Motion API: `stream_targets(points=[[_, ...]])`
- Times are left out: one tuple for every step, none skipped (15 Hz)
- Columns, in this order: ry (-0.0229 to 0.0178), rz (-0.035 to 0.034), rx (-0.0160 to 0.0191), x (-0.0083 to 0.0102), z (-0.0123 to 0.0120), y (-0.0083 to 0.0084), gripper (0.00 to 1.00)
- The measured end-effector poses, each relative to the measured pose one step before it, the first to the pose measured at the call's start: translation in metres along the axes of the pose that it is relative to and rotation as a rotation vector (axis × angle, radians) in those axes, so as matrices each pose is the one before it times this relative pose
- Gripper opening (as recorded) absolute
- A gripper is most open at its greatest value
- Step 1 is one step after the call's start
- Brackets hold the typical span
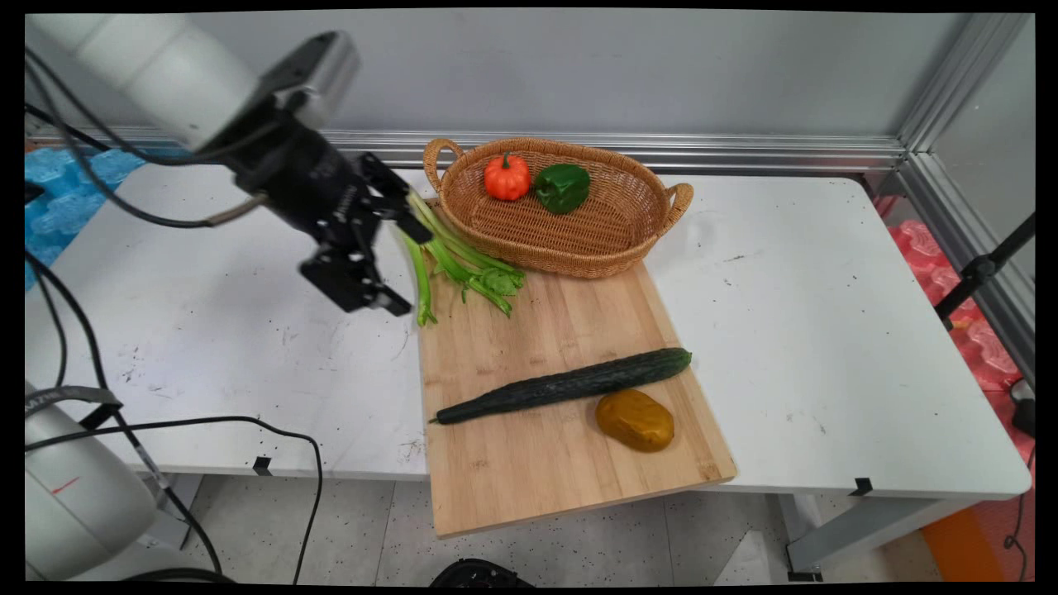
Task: Pick up the potato from the cutting board
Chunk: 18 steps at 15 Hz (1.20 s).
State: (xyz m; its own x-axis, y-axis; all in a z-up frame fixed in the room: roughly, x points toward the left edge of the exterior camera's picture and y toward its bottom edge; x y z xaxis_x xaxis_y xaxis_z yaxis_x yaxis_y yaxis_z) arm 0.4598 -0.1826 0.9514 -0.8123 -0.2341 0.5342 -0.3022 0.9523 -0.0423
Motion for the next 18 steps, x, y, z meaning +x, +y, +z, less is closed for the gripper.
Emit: stream_targets(points=[[0.00483, 0.00461, -0.00571, 0.00825, 0.00915, 0.00041, 1.00], [0.00495, 0.00543, -0.00468, 0.00809, 0.00920, 0.00036, 1.00], [0.00334, 0.00486, -0.00386, 0.00686, 0.00825, 0.00030, 1.00], [0.00129, 0.00571, -0.00412, 0.00791, 0.00993, -0.00002, 1.00], [0.00129, 0.00541, -0.00391, 0.00783, 0.01017, -0.00004, 1.00], [0.00029, 0.00551, -0.00325, 0.00749, 0.01001, -0.00004, 1.00], [0.00051, 0.00601, -0.00362, 0.00675, 0.00927, -0.00001, 1.00], [0.00001, 0.00714, -0.00418, 0.00747, 0.01082, -0.00007, 1.00], [-0.00104, 0.00647, -0.00363, 0.00623, 0.00950, -0.00010, 1.00], [-0.00144, 0.00645, -0.00396, 0.00684, 0.01129, -0.00010, 1.00], [-0.00180, 0.00631, -0.00461, 0.00671, 0.01164, -0.00017, 1.00], [-0.00230, 0.00642, -0.00514, 0.00643, 0.01160, -0.00026, 1.00], [-0.00258, 0.00522, -0.00481, 0.00549, 0.01027, -0.00025, 1.00], [-0.00207, 0.00407, -0.00354, 0.00437, 0.00827, -0.00045, 1.00], [-0.00175, 0.00373, -0.00308, 0.00349, 0.00679, -0.00044, 1.00], [-0.00292, 0.00481, -0.00445, 0.00490, 0.00980, -0.00070, 1.00], [-0.00224, 0.00298, -0.00351, 0.00324, 0.00667, -0.00056, 1.00], [-0.00319, 0.00473, -0.00476, 0.00474, 0.00976, -0.00105, 1.00]])
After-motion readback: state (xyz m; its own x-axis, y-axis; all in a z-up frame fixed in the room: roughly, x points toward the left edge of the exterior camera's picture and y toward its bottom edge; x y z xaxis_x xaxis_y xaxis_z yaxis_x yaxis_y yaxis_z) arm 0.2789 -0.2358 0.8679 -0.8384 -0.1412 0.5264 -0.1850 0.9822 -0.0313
